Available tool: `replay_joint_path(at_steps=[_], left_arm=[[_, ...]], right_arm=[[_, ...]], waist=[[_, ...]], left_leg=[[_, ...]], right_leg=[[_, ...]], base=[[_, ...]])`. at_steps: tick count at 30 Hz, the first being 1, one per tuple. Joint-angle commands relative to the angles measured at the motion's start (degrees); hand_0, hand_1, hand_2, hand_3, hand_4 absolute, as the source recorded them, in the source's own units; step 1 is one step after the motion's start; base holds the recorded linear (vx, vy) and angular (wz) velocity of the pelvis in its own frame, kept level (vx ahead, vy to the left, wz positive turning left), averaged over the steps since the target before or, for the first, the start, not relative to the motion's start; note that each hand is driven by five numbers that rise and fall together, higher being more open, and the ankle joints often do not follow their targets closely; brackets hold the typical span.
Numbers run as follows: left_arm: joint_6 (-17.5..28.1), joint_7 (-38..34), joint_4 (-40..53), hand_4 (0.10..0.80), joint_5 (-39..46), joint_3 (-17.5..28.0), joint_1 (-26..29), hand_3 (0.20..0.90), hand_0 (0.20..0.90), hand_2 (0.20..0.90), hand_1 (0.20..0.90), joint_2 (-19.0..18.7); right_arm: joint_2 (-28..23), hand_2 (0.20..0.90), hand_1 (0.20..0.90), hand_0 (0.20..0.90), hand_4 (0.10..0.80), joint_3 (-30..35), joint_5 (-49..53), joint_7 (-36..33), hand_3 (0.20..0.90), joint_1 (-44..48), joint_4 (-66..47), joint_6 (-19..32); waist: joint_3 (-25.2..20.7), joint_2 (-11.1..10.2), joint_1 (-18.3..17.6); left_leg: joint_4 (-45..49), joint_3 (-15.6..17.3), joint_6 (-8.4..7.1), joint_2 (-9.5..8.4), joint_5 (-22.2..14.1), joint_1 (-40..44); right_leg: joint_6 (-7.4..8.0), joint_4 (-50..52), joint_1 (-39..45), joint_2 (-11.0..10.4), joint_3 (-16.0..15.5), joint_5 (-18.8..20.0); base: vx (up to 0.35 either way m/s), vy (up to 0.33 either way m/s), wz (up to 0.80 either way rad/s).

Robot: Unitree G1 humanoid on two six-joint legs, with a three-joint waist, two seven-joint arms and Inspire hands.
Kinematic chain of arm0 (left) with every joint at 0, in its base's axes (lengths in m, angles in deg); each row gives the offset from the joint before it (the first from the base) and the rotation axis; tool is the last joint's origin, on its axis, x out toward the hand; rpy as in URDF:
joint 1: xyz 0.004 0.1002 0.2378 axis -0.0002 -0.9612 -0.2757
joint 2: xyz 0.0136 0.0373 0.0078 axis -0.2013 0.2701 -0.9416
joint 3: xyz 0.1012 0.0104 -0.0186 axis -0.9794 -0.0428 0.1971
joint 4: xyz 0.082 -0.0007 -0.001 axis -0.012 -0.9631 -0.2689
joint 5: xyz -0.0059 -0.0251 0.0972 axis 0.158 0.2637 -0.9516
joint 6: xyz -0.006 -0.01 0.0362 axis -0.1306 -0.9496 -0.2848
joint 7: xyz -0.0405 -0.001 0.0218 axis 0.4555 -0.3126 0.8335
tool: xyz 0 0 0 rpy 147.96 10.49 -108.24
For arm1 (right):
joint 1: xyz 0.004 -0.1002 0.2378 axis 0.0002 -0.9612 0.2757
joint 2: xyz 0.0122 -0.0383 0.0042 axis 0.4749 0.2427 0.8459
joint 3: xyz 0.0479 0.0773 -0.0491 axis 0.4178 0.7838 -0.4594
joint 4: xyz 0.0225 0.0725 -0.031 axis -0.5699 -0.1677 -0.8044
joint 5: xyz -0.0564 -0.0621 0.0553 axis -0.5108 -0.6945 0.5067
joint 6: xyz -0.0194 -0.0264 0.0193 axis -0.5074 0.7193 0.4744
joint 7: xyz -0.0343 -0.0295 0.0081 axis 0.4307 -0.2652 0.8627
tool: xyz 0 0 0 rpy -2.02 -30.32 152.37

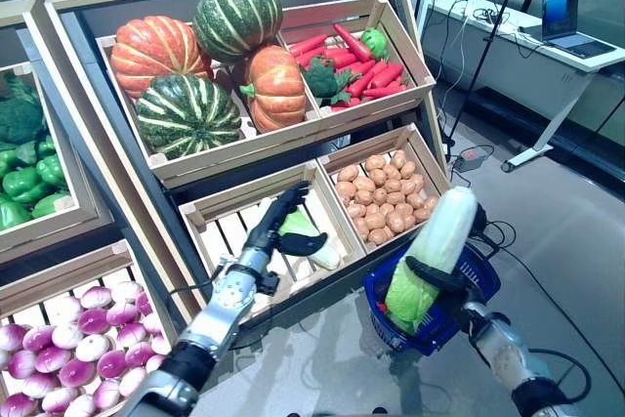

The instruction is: Put vegetables into the basket

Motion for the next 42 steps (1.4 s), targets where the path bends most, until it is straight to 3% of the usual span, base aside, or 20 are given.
replay_joint_path(at_steps=[1,4,6,7,12,15,19,22,23,26,29,33,37,42], left_arm=[[7.4,-2.6,-0.7,0.800,-1.1,5.2,1.3,0.900,0.900,0.900,0.900,-0.9],[8.4,-0.9,-0.6,0.800,1.7,8.2,-4.4,0.900,0.900,0.900,0.900,0.6],[10.0,1.1,-1.7,0.800,4.7,9.6,-7.0,0.900,0.900,0.900,0.900,2.2],[10.8,1.9,-3.2,0.800,6.3,9.9,-7.7,0.900,0.900,0.900,0.900,3.3],[13.4,1.8,-4.7,0.800,7.1,8.4,-6.8,0.900,0.900,0.900,0.900,4.8],[13.1,0.4,-7.4,0.800,9.2,6.5,-2.6,0.900,0.900,0.900,0.900,6.0],[10.7,1.7,-6.3,0.800,11.9,6.6,-2.5,0.900,0.900,0.900,0.900,5.8],[9.8,2.8,-4.6,0.800,11.8,7.3,-4.4,0.900,0.900,0.900,0.900,4.5],[9.6,2.6,-4.4,0.800,11.5,7.4,-4.5,0.900,0.900,0.900,0.900,4.3],[10.2,1.1,-3.9,0.800,11.7,7.2,-1.5,0.900,0.900,0.900,0.900,1.8],[11.9,-1.2,-4.8,0.800,11.9,5.9,1.7,0.900,0.900,0.900,0.900,1.0],[14.8,-3.4,-3.4,0.800,9.5,4.5,5.9,0.900,0.900,0.900,0.900,0.4],[17.6,-7.6,-0.8,0.800,8.4,3.1,13.3,0.900,0.900,0.900,0.900,-2.3],[18.9,-10.6,2.9,0.800,6.7,2.1,17.9,0.900,0.900,0.900,0.900,-3.7]], right_arm=[[-1.5,0.300,0.300,0.300,0.400,5.9,2.0,-2.3,0.300,3.5,-1.2,10.4],[-0.5,0.300,0.300,0.300,0.400,7.2,-0.3,-4.7,0.300,2.0,-0.8,11.8],[-0.3,0.300,0.300,0.300,0.400,6.6,-1.8,-6.1,0.300,1.8,-0.3,13.0],[-0.5,0.300,0.300,0.300,0.400,6.6,-1.8,-6.0,0.300,2.0,0.8,13.3],[-1.9,0.300,0.300,0.300,0.400,6.6,-1.1,-7.6,0.300,3.7,0.7,14.1],[-2.6,0.300,0.300,0.300,0.400,7.0,1.0,-8.4,0.300,5.5,3.6,15.8],[-1.1,0.300,0.300,0.300,0.400,7.9,0.1,-8.8,0.300,3.7,4.6,16.8],[-0.3,0.300,0.300,0.300,0.400,9.0,-0.7,-10.0,0.300,3.4,5.1,17.4],[-0.2,0.300,0.300,0.300,0.400,9.1,-0.8,-10.2,0.300,3.5,5.1,17.4],[-1.2,0.300,0.300,0.300,0.400,8.3,-3.1,-14.5,0.300,9.8,5.6,16.0],[-2.8,0.300,0.300,0.300,0.400,6.2,-4.1,-19.1,0.300,15.2,6.9,15.6],[-5.8,0.300,0.300,0.300,0.400,5.7,-5.0,-21.8,0.300,23.3,11.2,15.7],[-11.6,0.300,0.300,0.300,0.400,5.7,-3.2,-21.5,0.300,31.8,16.7,13.9],[-15.5,0.300,0.300,0.300,0.400,4.3,-2.0,-20.8,0.300,38.1,20.8,13.3]], waist=[[0.0,-1.1,0.3],[2.8,-2.6,1.6],[5.5,-2.7,2.9],[6.4,-2.3,3.2],[7.6,-0.5,3.7],[7.3,-0.6,4.3],[5.8,-0.6,4.7],[5.9,-0.2,4.9],[6.0,-0.2,5.0],[8.2,0.2,5.1],[9.5,0.3,4.4],[12.7,-0.2,5.3],[18.8,1.0,5.1],[22.2,2.4,5.1]], left_leg=[[2.1,2.0,-1.69,1.09,-1.3,0.1],[17.6,0.9,-2.65,1.36,-0.5,-7.0],[24.4,-1.3,-2.80,1.24,2.2,-12.7],[22.9,-1.4,-3.18,1.39,3.2,-13.8],[7.7,0.7,-4.48,1.95,7.3,-13.6],[3.9,-0.2,-3.37,-0.02,6.5,-14.0],[2.8,0.1,-0.96,-0.95,4.7,-11.0],[1.1,-0.8,0.48,-1.92,4.1,-8.0],[0.9,-0.9,0.46,-1.91,3.9,-7.6],[0.2,-1.1,-1.09,-0.81,2.7,-6.6],[0.6,-0.7,-0.69,-0.37,2.9,-8.6],[8.2,0.3,-2.03,0.05,2.1,-15.0],[21.9,0.6,-2.68,0.77,-0.9,-26.5],[35.2,-0.1,-0.89,0.32,-6.7,-38.1]], right_leg=[[0.36,0.1,1.6,-1.5,1.4,-0.2],[-1.17,0.6,2.1,-1.9,1.8,1.1],[-2.29,1.7,2.6,-1.7,2.3,1.1],[-2.28,2.1,3.0,-1.5,2.5,0.8],[-1.04,1.8,4.8,-2.0,2.8,-0.8],[0.57,1.5,5.8,-3.9,2.3,-1.4],[2.42,10.1,4.1,-6.3,0.0,-3.5],[4.70,22.2,-4.4,-6.9,-1.4,0.4],[4.76,22.8,-5.3,-6.9,-1.5,0.7],[4.34,11.9,-8.8,-6.6,-2.6,2.6],[3.22,9.0,-9.1,-5.2,0.2,2.0],[1.87,9.1,-10.7,-5.7,-1.9,1.4],[0.28,20.2,-20.0,-7.5,-4.5,-2.2],[-1.37,37.8,-33.6,-11.0,-4.7,-8.4]], base=[[0.055,-0.151,-0.05],[0.015,-0.099,-0.06],[0.041,0.022,-0.07],[0.123,0.138,-0.18],[0.110,0.249,-0.06],[0.075,0.241,0.05],[0.185,0.168,-0.21],[0.131,0.069,-0.17],[0.096,-0.027,-0.18],[-0.029,-0.170,-0.22],[-0.085,-0.164,0.05],[-0.164,-0.136,0.11],[-0.277,-0.036,0.16],[-0.130,0.022,0.09]])
